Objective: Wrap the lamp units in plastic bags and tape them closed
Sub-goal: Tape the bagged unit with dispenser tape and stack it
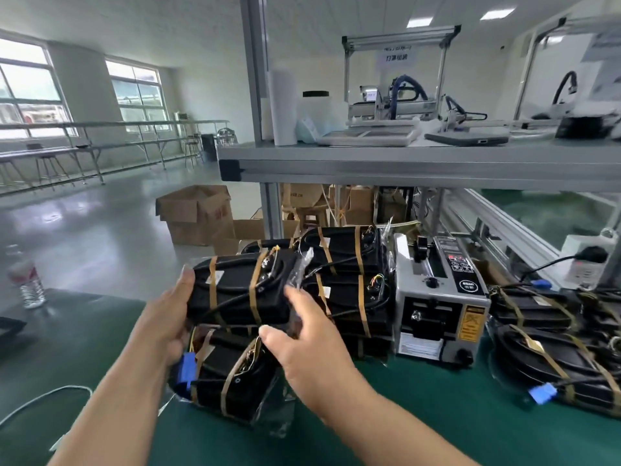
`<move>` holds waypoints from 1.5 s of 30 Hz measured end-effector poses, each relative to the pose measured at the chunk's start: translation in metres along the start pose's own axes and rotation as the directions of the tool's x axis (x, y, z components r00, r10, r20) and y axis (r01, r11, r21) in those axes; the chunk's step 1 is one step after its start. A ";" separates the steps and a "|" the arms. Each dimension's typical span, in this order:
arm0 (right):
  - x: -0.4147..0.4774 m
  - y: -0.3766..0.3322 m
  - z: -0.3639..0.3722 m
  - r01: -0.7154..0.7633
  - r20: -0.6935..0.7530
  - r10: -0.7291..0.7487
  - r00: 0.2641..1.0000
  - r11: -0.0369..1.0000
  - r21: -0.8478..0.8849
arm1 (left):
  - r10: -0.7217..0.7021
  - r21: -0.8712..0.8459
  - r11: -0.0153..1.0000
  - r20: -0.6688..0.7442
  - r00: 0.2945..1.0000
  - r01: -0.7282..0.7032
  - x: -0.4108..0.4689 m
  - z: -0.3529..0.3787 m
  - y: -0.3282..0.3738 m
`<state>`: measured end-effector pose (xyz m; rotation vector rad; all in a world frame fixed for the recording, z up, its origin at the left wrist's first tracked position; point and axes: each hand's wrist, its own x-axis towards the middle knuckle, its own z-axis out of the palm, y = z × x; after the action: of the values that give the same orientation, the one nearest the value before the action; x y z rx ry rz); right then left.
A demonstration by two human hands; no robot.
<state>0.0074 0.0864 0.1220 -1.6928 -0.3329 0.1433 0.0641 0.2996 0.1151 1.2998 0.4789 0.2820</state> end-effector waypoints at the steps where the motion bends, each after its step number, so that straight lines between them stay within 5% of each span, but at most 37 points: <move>1: 0.012 -0.005 0.001 -0.004 0.010 0.005 1.000 0.997 -0.074 | -0.012 0.006 1.000 0.004 1.000 0.012 0.012 0.002 0.003; 13: 0.110 0.000 -0.002 -0.089 0.019 0.103 0.994 0.929 -0.360 | -0.005 0.046 0.999 -0.105 0.994 0.009 0.106 0.051 -0.024; 20: 0.115 0.020 0.005 -0.151 0.038 0.192 0.981 0.866 -0.477 | 0.097 0.422 0.906 -0.184 0.978 -0.011 0.123 0.044 -0.030; 40: 0.077 0.017 -0.014 -0.105 -0.003 0.113 0.994 0.911 -0.399 | 0.273 0.718 0.695 -0.292 0.917 0.022 0.082 0.049 -0.026; 45: 0.042 0.015 -0.048 -0.097 -0.045 0.087 0.995 0.943 -0.319 | 0.481 0.707 0.671 -0.187 0.856 -0.223 0.018 0.076 -0.018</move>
<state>0.0625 0.0519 0.1187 -2.0332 -0.2639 0.1373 0.1157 0.2386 0.1089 2.0820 0.6675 0.7478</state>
